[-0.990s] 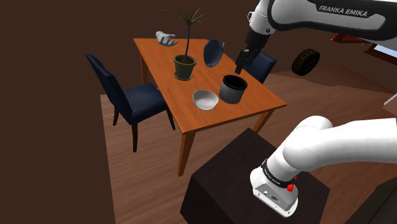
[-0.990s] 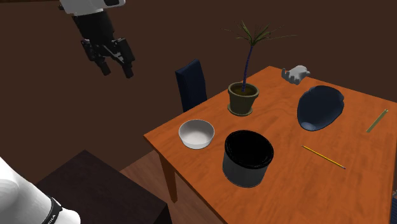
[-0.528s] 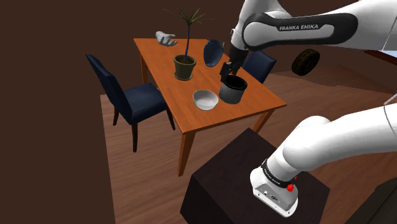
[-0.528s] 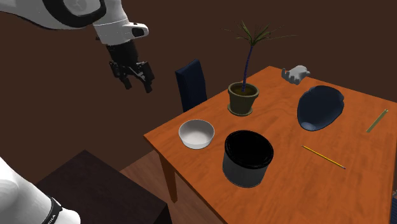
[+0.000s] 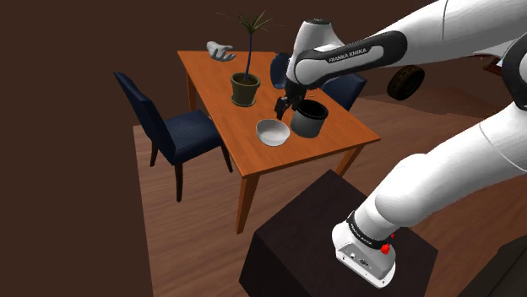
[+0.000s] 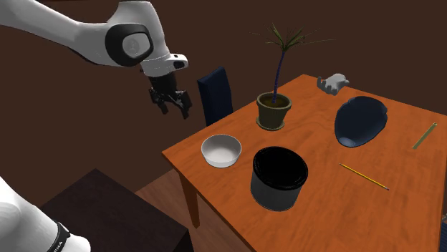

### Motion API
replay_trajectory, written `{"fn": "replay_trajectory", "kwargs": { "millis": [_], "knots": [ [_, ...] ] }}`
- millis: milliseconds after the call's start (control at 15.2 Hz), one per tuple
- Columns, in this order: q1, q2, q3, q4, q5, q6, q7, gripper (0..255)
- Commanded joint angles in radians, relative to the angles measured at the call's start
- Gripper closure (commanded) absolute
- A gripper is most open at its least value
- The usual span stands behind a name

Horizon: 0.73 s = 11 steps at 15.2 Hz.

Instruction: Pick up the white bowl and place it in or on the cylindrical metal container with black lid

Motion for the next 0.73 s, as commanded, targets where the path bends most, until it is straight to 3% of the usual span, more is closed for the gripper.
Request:
{"fn": "replay_trajectory", "kwargs": {
  "millis": [0, 660],
  "knots": [
    [-0.002, 0.080, -0.003, 0.020, -0.001, 0.063, 0.007, 0],
    [-0.010, 0.480, -0.013, 0.192, 0.008, 0.293, 0.036, 0]
  ]
}}
